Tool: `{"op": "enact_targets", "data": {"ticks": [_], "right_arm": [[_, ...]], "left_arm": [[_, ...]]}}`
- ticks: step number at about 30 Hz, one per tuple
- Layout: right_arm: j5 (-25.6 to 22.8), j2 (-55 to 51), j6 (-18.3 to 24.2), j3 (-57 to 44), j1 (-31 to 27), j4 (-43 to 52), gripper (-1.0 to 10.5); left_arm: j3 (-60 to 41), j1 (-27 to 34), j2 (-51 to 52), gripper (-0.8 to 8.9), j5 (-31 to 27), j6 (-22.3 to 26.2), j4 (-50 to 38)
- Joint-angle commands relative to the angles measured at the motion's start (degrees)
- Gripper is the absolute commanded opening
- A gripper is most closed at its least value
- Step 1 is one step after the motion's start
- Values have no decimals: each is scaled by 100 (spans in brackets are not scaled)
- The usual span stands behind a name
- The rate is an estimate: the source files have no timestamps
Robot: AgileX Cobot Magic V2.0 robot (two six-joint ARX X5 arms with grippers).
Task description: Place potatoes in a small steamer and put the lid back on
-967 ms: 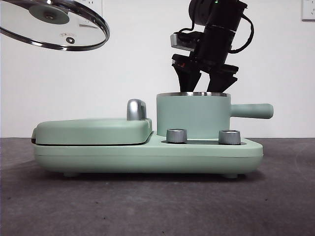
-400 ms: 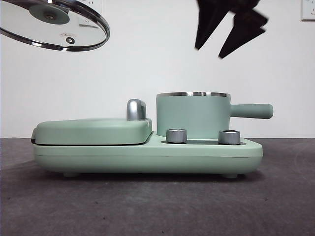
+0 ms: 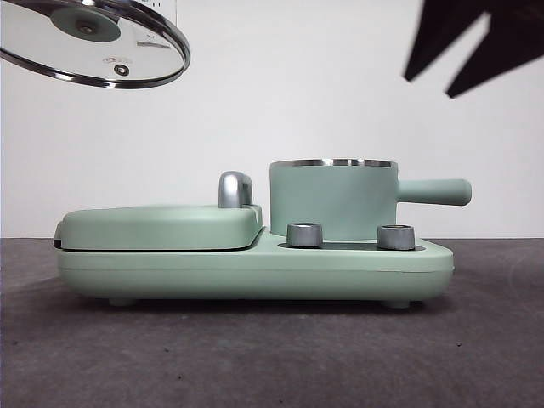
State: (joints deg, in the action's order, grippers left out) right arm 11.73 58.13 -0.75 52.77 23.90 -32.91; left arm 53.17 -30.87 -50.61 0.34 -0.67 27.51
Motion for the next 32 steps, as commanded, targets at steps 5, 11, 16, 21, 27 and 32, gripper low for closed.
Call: {"op": "enact_targets", "data": {"ticks": [5,11,16,21,27,32], "right_arm": [[-345,-1397,-192,-1067,28,114,307],[-437,-2450,-205,-1604,28,22,307],[-717,-2896,-234,-1641,28,-339,307],[-881,-2983,-232,-1641,28,-621,308],[-881,-2981,-227,-1641,28,-699,308],[-922,-2981,-223,-1641,26,-699,308]], "left_arm": [[81,-144,-304,9,13,-4,-643],[81,-448,-1001,9,13,-4,-1539],[90,-706,-1777,9,11,-13,-2752],[365,-874,-2608,9,9,-26,-3491],[1338,-966,-3716,9,9,26,-3526],[2236,-968,-4538,9,9,173,-3517]]}}
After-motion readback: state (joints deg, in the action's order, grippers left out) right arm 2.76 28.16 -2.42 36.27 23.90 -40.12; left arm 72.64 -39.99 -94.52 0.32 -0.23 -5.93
